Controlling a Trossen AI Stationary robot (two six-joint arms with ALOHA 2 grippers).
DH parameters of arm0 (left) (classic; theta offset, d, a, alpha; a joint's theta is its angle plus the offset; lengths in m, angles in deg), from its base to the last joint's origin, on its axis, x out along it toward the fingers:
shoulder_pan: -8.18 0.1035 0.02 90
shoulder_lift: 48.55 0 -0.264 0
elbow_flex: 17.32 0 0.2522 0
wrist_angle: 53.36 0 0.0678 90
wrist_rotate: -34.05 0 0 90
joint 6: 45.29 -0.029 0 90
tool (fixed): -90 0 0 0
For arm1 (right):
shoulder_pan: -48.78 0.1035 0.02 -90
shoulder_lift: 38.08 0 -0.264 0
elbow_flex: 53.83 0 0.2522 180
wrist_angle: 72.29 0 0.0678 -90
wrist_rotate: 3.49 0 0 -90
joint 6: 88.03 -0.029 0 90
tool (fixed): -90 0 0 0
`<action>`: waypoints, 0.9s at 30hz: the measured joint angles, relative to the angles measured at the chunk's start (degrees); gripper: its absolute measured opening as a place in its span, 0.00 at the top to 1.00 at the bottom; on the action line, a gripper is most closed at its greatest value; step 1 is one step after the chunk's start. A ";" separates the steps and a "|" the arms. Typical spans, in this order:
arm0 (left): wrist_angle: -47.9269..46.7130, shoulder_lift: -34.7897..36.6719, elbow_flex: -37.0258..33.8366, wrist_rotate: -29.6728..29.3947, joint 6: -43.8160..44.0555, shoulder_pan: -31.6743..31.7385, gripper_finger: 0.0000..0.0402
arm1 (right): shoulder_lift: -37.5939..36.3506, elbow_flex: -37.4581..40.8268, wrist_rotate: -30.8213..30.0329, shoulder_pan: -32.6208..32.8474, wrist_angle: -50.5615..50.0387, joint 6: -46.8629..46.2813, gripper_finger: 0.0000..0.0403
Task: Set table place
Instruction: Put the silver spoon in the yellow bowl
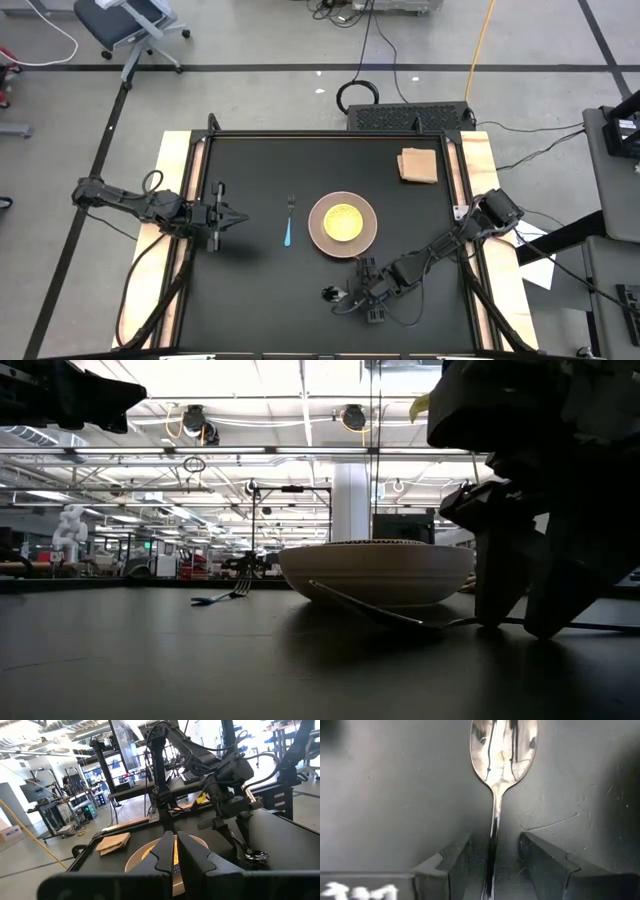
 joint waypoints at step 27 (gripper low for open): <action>0.02 0.00 0.00 -1.42 -0.13 0.00 0.93 | 0.02 0.02 -2.46 0.54 0.04 0.84 0.96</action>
